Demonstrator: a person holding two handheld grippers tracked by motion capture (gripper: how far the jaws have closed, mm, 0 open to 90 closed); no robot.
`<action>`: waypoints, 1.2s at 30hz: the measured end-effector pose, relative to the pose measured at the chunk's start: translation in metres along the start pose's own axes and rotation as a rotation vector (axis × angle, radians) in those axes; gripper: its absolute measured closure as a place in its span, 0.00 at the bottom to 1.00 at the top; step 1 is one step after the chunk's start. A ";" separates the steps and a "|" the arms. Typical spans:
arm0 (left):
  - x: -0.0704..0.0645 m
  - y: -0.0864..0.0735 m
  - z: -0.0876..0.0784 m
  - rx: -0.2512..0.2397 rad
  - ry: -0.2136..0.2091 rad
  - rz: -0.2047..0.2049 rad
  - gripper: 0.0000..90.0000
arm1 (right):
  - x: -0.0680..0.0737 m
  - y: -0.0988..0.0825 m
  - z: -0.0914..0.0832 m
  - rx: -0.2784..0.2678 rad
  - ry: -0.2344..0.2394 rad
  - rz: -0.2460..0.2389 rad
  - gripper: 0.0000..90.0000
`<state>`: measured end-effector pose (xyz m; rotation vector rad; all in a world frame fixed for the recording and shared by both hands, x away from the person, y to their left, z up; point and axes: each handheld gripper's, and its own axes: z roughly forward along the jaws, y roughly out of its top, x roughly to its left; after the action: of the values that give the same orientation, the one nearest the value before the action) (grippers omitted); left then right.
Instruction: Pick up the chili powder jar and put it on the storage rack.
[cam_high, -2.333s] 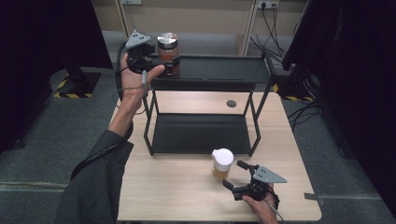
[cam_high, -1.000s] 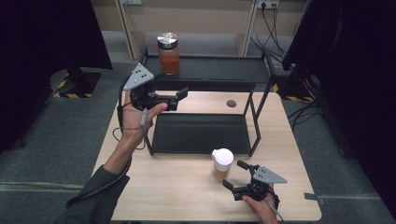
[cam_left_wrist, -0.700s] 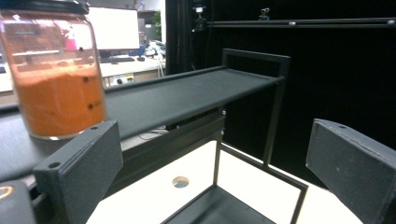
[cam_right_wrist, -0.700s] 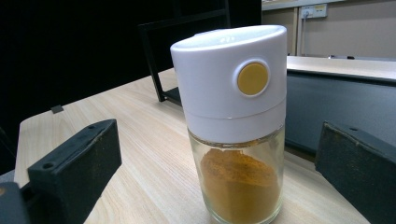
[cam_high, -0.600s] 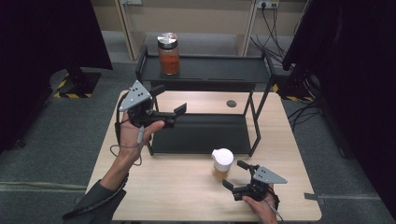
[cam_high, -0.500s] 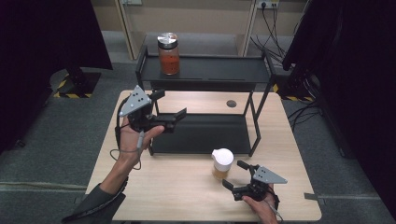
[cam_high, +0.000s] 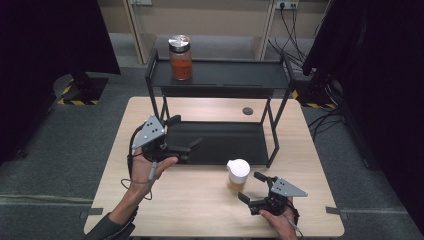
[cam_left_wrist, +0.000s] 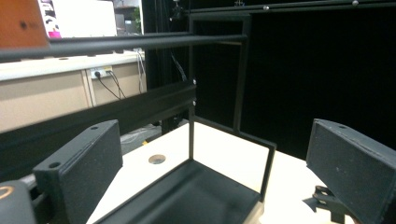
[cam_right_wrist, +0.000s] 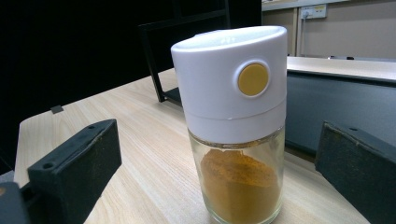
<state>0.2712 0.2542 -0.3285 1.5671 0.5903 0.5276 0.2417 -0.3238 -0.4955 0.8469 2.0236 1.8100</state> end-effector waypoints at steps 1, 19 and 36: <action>0.000 0.000 0.000 0.000 0.000 0.000 0.03 | 0.000 0.000 0.000 0.000 0.000 0.000 0.01; -0.010 -0.044 -0.009 0.006 -0.033 -0.019 0.03 | 0.000 0.000 0.000 0.000 -0.001 -0.002 0.01; -0.019 -0.078 -0.012 -0.009 -0.058 -0.032 0.03 | 0.001 -0.001 -0.001 0.000 -0.001 0.002 0.01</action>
<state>0.2442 0.2554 -0.4055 1.5566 0.5672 0.4586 0.2404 -0.3242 -0.4958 0.8502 2.0230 1.8107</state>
